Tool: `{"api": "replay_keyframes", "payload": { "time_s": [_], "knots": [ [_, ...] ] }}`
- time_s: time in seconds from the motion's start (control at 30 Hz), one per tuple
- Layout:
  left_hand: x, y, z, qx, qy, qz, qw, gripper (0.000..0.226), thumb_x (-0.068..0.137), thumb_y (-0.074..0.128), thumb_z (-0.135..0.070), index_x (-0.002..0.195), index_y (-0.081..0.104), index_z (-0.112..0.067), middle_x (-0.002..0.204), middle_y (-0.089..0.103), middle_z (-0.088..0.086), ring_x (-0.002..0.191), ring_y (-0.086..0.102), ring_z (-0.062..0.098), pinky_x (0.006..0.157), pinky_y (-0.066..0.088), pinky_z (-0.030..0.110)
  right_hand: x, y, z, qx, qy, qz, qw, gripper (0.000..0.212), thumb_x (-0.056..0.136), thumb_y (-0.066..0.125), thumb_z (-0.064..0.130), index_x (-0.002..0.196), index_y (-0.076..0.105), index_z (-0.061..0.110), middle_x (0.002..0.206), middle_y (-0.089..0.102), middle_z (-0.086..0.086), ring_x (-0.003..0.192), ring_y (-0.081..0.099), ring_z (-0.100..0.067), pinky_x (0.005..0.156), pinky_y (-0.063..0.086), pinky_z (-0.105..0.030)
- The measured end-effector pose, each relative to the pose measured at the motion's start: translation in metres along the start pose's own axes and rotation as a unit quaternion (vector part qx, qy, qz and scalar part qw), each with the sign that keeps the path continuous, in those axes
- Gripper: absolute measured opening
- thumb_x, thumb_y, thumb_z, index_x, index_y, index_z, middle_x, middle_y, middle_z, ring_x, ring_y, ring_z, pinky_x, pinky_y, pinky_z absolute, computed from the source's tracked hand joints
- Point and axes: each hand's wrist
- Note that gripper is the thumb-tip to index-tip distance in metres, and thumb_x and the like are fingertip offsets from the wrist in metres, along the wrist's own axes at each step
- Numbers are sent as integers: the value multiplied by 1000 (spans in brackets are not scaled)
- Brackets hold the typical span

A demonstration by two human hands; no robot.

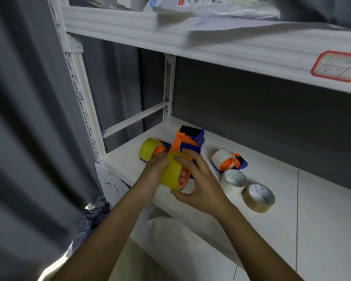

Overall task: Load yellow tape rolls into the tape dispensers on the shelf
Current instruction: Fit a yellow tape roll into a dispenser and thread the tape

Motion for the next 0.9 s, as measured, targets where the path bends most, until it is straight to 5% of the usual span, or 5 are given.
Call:
{"api": "replay_keyframes", "payload": {
  "time_s": [0.23, 0.5, 0.63, 0.77, 0.9],
  "knots": [
    [-1, 6, 3, 38, 3, 1, 999, 47, 85, 38, -23, 129, 47, -8, 131, 52, 16, 121, 49, 31, 107, 37, 50, 1, 0, -2, 151, 62, -13, 987, 81, 65, 82, 36, 134, 39, 33, 132, 38, 15, 121, 44, -7, 90, 53, -33],
    [20, 1, 15, 49, -15, -35, 998, 45, 93, 32, -1, 84, 57, -37, 80, 63, -6, 60, 65, -1, 52, 52, 17, 9, -2, 7, 395, 201, -10, 896, 50, 76, 76, 30, 116, 50, 43, 108, 56, 23, 101, 61, -11, 69, 56, -23],
    [19, 5, 7, 64, -22, -18, 998, 37, 94, 33, -6, 95, 57, -34, 86, 61, -8, 75, 61, 8, 60, 50, 21, 12, -3, 9, 490, 316, 35, 812, 43, 69, 75, 49, 107, 58, 36, 98, 65, -8, 90, 69, -25, 66, 58, -33],
    [2, 4, 7, 80, 37, 45, 995, 35, 88, 39, -11, 91, 54, -42, 77, 64, -23, 74, 60, -5, 63, 47, 5, 16, -5, 7, 539, 382, 68, 748, 47, 67, 69, 65, 100, 65, 32, 76, 69, -5, 82, 71, -30, 65, 57, -33],
    [-5, 3, 4, 49, 48, 70, 995, 35, 70, 40, -24, 94, 53, -47, 86, 65, -25, 82, 60, -7, 75, 49, 11, 15, -4, 9, 512, 360, 70, 777, 60, 71, 57, 71, 121, 49, 39, 102, 68, -4, 90, 71, -28, 69, 58, -33]
  ]
}}
Point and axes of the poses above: each hand's wrist, its own x-axis towards the middle knuckle, its own y-axis out of the palm, z = x × y
